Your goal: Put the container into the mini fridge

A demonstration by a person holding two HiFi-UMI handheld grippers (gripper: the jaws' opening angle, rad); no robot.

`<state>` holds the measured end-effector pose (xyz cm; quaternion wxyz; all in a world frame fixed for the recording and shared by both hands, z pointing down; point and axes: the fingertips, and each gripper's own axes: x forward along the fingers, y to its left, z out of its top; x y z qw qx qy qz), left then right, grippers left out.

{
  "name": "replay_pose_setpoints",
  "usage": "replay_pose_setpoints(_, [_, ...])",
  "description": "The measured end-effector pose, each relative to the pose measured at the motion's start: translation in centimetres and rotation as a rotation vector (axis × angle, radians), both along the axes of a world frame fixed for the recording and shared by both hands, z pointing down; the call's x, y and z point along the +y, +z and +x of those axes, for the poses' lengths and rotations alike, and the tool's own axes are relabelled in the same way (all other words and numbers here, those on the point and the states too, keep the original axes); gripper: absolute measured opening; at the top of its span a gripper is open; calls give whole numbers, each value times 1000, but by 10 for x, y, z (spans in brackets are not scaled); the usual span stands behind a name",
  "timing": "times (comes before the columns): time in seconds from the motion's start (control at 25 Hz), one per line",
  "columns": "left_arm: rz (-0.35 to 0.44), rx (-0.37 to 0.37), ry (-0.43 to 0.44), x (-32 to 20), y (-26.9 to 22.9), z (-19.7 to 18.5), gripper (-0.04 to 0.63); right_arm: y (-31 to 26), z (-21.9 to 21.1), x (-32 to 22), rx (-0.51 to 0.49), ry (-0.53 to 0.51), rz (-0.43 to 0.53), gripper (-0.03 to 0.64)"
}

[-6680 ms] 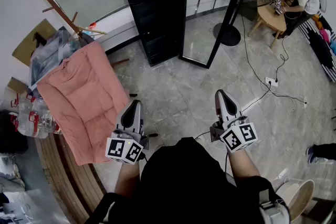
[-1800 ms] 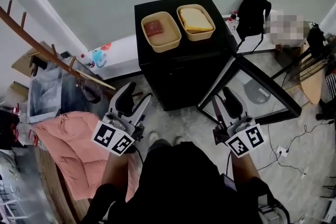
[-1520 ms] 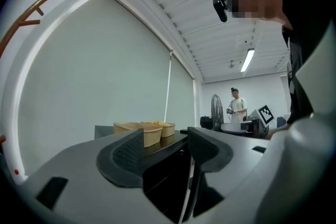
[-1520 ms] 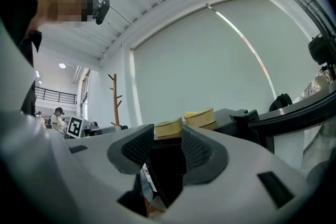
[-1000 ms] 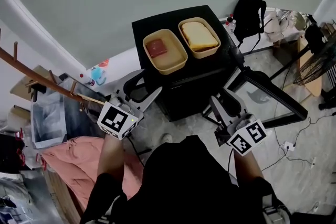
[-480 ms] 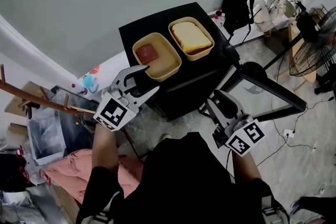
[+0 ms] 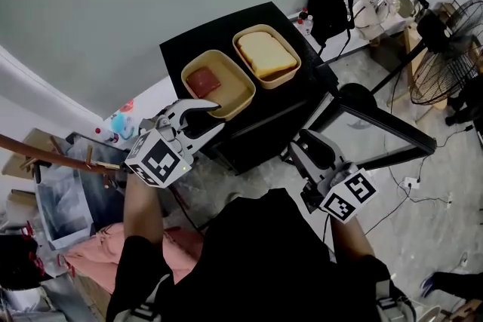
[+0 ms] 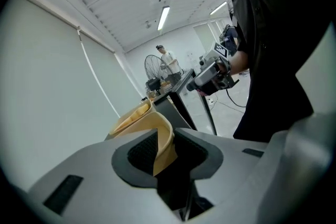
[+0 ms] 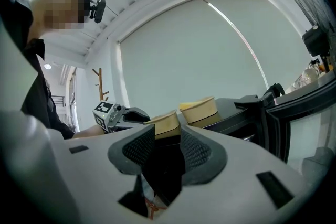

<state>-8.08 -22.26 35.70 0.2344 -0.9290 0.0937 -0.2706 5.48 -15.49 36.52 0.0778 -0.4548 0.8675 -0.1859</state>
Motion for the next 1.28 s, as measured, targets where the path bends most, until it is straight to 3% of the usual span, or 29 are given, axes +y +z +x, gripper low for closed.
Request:
replay_pose_setpoints(0.12, [-44,48,42,8,-7,7,63,7,-11,0,-49,-22,-57,153])
replay_pose_setpoints(0.44, [-69,47,77,23,-9,16,40,18,-41,-8,-158,-94,-164,149])
replay_pose_setpoints(0.6, [-67,50,94,36,-9,18,40,8,-48,-15,-298,-124,-220,149])
replay_pose_setpoints(0.84, [-59,51,99,54,-9,21,40,2,-60,-22,-489,-157,-322,272])
replay_pose_setpoints(1.04, [-88,91,107,70,-13,22,41,-1,-68,-28,-639,-209,-415,295])
replay_pose_setpoints(1.28, [-114,130,100,87,-15,24,41,6,-74,-34,-726,-220,-475,299])
